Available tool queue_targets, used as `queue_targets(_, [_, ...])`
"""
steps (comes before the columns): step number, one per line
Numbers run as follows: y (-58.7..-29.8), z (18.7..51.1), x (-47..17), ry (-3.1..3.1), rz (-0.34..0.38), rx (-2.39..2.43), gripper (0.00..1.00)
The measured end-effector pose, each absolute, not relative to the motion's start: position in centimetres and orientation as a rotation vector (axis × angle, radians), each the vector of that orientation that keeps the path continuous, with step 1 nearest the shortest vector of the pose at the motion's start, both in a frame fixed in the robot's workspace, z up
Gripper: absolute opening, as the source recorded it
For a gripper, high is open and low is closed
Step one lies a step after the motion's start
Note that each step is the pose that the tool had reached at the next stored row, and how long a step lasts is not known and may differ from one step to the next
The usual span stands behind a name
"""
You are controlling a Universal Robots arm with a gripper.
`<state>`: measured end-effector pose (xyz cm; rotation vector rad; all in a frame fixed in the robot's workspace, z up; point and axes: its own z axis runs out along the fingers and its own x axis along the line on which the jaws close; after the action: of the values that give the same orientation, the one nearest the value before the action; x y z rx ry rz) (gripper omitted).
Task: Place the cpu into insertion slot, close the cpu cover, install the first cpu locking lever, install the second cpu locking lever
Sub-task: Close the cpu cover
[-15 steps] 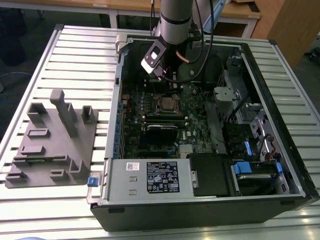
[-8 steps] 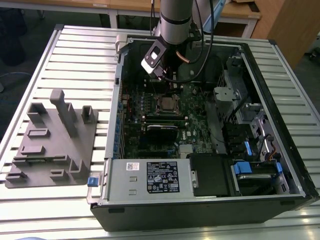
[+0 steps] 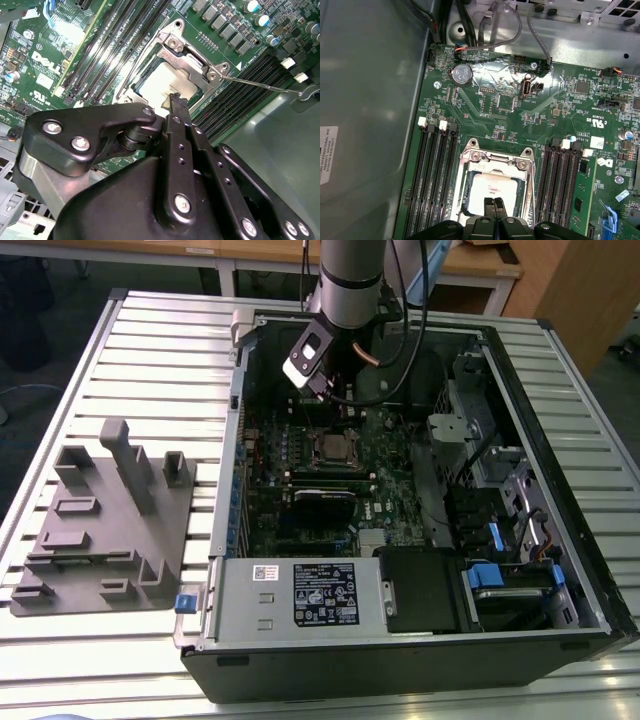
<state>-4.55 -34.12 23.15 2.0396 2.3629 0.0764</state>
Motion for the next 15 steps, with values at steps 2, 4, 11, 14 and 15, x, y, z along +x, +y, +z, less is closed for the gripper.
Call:
queue_targets(2, [-34.12, 23.15, -4.55, 2.363, 0.077, 2.04, 0.11])
queue_targets(4, [-34.12, 23.15, -4.55, 2.364, 0.076, 2.039, 0.11])
queue_targets(11, [-34.12, 23.15, -4.55, 2.385, 0.077, 2.015, 0.11])
queue_targets(14, [-34.12, 23.15, -4.55, 2.387, 0.077, 2.012, 0.11])
queue_targets(15, [-34.12, 23.15, -4.56, 2.391, 0.077, 2.007, 0.11])
